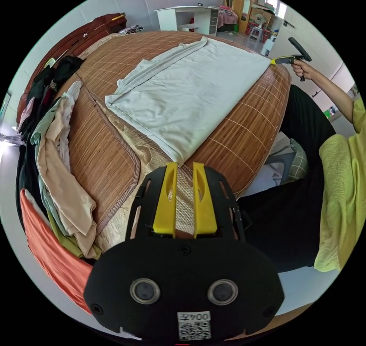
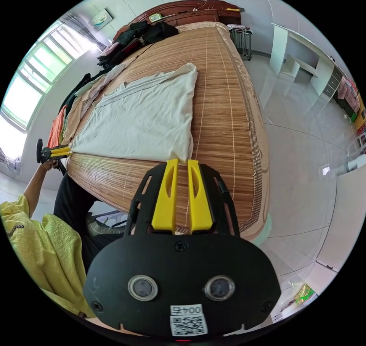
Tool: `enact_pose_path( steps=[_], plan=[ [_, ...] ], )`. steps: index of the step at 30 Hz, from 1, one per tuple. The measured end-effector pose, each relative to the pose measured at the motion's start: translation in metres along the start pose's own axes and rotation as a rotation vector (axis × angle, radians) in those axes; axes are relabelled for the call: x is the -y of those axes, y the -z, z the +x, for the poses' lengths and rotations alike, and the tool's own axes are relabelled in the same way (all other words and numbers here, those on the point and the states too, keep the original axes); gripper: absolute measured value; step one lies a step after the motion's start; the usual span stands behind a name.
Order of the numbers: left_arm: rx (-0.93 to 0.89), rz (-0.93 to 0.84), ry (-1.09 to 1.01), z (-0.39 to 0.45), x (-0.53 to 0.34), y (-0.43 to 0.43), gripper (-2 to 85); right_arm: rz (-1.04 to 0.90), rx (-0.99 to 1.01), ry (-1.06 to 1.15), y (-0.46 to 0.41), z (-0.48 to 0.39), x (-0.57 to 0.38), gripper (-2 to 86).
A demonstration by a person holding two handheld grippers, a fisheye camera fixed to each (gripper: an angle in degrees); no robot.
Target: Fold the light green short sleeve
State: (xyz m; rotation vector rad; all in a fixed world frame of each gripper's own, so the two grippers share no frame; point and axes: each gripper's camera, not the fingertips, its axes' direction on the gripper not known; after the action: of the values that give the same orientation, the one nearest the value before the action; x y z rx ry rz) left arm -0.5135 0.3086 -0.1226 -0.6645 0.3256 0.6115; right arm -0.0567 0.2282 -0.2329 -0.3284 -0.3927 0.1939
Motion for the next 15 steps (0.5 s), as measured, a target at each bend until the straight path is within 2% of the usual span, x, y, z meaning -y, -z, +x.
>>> enact_pose_path(
  steps=[6, 15],
  plan=[
    [0.003, -0.018, -0.017, -0.006, 0.009, 0.000, 6.6, -0.006, 0.020, -0.045, -0.001, 0.016, 0.002, 9.5],
    [-0.010, -0.039, -0.015, -0.015, 0.013, 0.002, 3.0, -0.010, 0.096, -0.008, -0.003, 0.029, 0.004, 9.8]
  ],
)
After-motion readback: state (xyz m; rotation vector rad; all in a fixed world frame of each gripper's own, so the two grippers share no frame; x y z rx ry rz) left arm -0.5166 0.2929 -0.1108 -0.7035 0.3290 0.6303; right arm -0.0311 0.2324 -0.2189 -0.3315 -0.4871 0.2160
